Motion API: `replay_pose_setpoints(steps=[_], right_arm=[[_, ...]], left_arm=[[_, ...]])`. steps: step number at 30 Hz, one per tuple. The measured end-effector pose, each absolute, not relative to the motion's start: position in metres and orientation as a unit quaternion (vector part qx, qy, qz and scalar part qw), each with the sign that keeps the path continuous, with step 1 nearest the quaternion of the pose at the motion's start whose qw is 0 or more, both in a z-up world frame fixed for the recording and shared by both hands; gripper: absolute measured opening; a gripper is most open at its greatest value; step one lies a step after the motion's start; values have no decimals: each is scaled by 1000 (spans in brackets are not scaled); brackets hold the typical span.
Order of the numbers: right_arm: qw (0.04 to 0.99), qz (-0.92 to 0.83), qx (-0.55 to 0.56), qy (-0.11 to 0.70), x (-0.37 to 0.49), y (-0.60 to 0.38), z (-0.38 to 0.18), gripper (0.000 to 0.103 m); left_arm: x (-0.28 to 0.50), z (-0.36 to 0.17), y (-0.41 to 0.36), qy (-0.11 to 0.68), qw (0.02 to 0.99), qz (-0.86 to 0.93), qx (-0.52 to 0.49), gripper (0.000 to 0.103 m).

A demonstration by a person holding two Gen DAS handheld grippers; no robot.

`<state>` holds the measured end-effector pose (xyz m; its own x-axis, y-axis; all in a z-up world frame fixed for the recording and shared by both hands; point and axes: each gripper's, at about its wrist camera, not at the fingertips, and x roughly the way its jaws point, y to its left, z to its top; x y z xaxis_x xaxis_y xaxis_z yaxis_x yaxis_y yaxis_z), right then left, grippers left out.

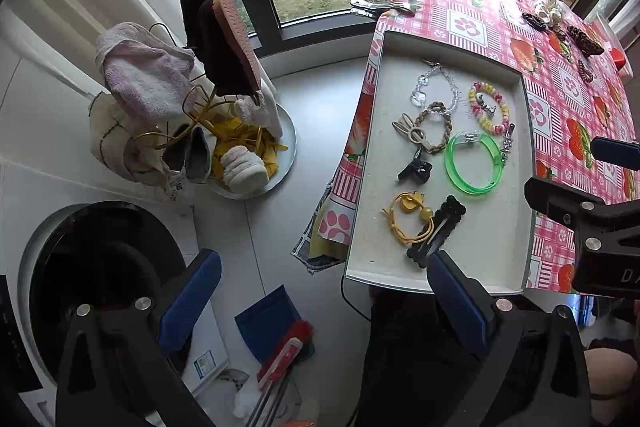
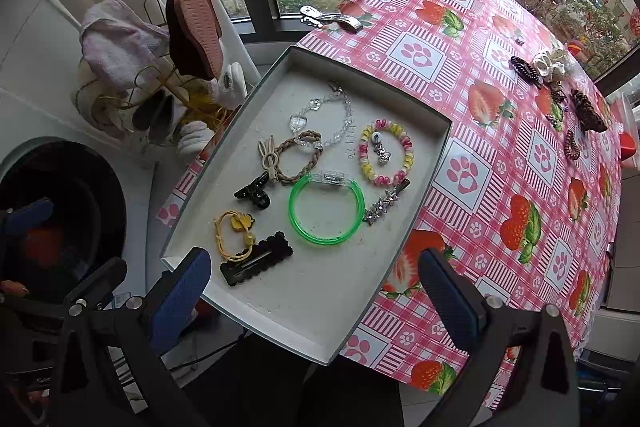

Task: Organize jewelry

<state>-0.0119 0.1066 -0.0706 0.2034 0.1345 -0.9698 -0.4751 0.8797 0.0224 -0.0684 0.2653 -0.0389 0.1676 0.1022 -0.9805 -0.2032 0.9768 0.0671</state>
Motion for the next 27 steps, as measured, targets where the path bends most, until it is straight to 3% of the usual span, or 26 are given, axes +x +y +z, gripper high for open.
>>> replay_pose_setpoints(steps=[27], right_arm=[[750, 209, -192, 598, 16, 54, -53, 103]], left_arm=[[-44, -24, 208, 632, 764, 118, -49, 103]])
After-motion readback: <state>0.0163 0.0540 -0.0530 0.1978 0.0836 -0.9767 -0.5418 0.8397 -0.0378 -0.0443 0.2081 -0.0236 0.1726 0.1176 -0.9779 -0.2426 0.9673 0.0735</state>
